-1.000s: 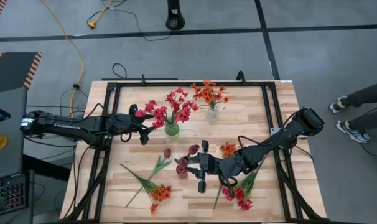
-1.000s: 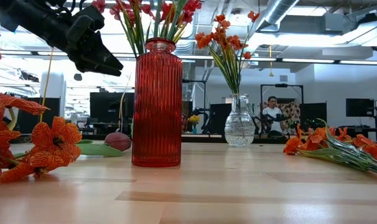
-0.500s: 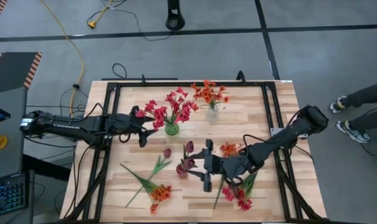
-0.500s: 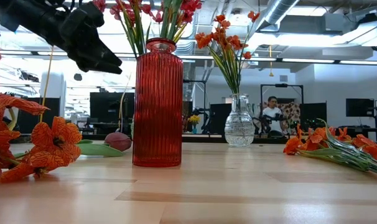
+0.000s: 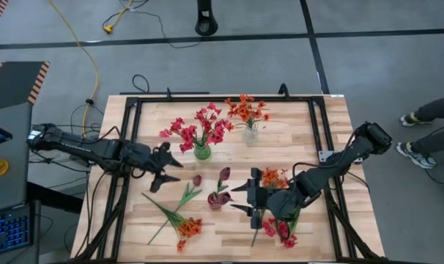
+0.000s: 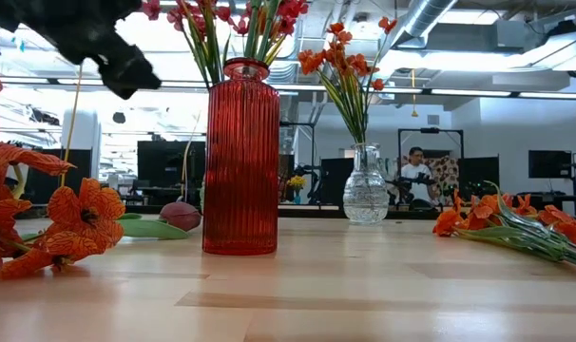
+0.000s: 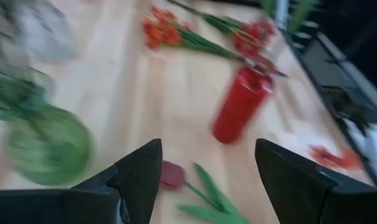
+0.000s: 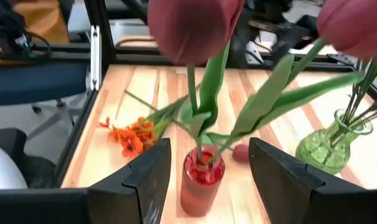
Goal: Sort flowers into vase by color
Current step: Put the left orange flowers into the transparent vase
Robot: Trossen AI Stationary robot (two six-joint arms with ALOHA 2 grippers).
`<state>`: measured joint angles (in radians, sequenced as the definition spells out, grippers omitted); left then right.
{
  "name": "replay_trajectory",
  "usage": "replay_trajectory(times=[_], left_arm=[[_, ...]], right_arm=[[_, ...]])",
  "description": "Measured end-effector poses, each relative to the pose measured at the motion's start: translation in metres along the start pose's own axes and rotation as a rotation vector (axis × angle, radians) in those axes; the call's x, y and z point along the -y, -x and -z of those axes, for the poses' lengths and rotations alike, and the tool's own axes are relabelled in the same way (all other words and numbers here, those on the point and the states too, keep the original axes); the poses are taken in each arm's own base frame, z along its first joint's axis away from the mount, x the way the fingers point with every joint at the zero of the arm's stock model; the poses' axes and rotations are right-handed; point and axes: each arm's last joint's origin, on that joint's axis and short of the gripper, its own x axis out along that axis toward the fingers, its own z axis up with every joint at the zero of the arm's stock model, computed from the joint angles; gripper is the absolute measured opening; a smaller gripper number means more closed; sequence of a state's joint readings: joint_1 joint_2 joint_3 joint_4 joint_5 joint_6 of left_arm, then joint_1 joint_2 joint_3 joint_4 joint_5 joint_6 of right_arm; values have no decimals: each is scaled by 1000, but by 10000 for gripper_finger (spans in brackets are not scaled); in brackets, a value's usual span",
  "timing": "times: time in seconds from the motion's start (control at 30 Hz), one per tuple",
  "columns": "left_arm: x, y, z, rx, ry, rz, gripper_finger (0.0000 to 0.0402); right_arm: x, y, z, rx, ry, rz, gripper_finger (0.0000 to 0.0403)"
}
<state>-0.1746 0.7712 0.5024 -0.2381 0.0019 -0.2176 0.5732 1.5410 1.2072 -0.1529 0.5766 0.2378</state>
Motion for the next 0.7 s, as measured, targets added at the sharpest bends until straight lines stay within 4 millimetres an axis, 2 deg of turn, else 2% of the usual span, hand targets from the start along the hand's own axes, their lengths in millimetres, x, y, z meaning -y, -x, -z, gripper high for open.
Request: replay_trajectory(times=[0.33,0.57,0.7], left_arm=[[40,5,15,-116,53,234,245],[61,7,25,-157,121,246,245],[72,0,36,-224,121,227,245]], right_arm=[[0,1,2,-18,12,2,240],[0,0,2,-16,11,2,240],[0,0,2,-16,11,1,240]])
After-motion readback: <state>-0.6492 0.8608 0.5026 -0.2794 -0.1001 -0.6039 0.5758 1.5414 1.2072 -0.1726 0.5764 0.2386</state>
